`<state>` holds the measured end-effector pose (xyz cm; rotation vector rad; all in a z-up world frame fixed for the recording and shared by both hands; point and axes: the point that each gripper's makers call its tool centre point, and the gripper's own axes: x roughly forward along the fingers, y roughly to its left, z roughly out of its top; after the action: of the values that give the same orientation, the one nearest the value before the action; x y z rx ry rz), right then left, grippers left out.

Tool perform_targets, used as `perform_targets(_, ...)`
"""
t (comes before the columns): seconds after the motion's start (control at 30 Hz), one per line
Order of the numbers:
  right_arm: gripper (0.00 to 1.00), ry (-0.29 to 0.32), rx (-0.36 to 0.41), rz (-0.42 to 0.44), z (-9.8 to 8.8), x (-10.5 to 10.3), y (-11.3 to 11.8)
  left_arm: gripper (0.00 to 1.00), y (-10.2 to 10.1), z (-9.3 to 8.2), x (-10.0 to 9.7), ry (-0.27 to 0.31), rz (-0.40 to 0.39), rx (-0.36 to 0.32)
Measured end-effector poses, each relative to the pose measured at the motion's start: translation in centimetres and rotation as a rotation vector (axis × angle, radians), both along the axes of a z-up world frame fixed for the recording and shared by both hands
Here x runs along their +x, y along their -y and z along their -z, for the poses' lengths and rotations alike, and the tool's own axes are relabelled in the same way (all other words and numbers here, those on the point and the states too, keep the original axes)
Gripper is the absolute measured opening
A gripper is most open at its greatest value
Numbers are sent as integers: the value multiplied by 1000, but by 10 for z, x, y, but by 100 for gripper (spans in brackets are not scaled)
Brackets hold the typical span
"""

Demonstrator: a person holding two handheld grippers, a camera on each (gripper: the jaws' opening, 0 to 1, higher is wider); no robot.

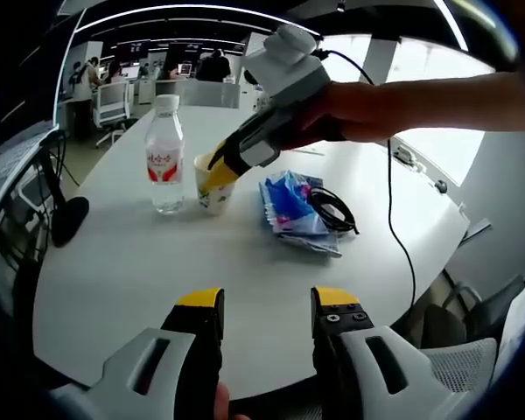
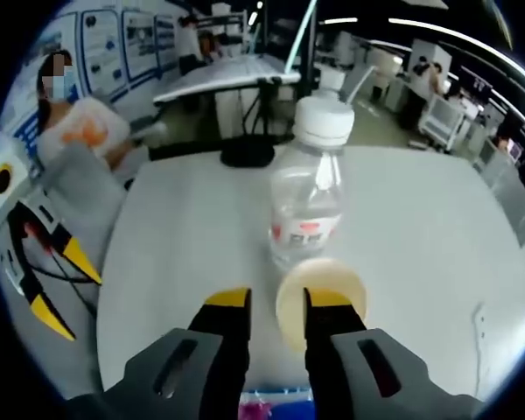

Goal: Arrange the tabletop items into an orderly group along one side of the table until the central work area is clear of visible clutter.

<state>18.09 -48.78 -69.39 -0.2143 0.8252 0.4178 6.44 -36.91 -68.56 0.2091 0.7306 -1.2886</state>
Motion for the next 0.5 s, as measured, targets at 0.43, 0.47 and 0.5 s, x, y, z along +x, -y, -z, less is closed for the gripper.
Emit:
perform_targets(0.43, 23, 133, 166, 198, -40, -24, 23, 38, -3, -4, -7, -11, -11, -10)
perform_targets(0.47, 22, 138, 171, 208, -42, -27, 26, 38, -3, -4, -7, -12, -11, -11)
perform_targets(0.5, 22, 143, 176, 226, -44, -33, 29, 38, -3, -4, -7, -15, -13, -13)
